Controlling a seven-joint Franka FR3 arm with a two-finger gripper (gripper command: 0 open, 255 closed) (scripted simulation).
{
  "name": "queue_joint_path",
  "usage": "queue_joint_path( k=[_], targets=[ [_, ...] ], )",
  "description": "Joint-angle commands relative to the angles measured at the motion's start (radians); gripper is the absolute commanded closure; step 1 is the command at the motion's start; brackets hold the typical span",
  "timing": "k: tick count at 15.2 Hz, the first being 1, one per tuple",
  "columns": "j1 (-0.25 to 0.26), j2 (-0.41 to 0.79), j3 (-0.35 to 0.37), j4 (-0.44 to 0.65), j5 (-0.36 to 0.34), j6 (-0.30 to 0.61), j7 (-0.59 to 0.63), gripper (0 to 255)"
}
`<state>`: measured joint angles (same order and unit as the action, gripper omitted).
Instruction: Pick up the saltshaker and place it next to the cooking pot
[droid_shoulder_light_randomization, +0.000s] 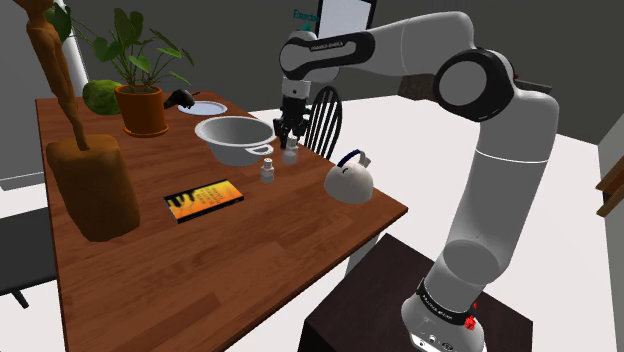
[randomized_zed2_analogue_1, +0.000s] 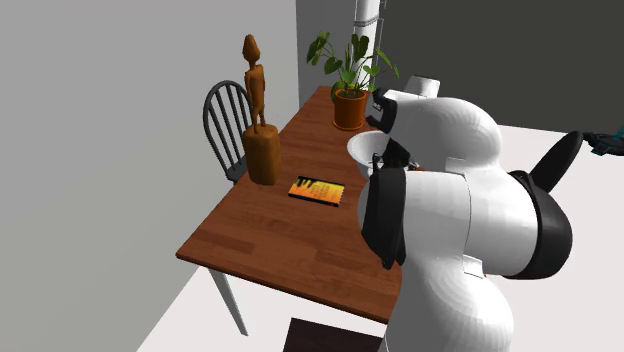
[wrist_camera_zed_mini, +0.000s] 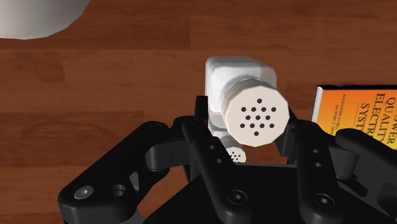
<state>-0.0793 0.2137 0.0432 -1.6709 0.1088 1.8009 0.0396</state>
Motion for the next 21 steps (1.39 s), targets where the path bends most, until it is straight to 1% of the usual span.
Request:
queue_joint_path(
  k=[1,11,21],
  targets=[
    [0.000,0.002,0.000,-0.026,0.001,0.029,-0.003,255],
    [0.002,0.035,0.001,-0.118,0.004,0.152,-0.015,255],
    [0.003,0.086,0.002,-0.185,0.008,0.270,-0.027,255]
  ],
)
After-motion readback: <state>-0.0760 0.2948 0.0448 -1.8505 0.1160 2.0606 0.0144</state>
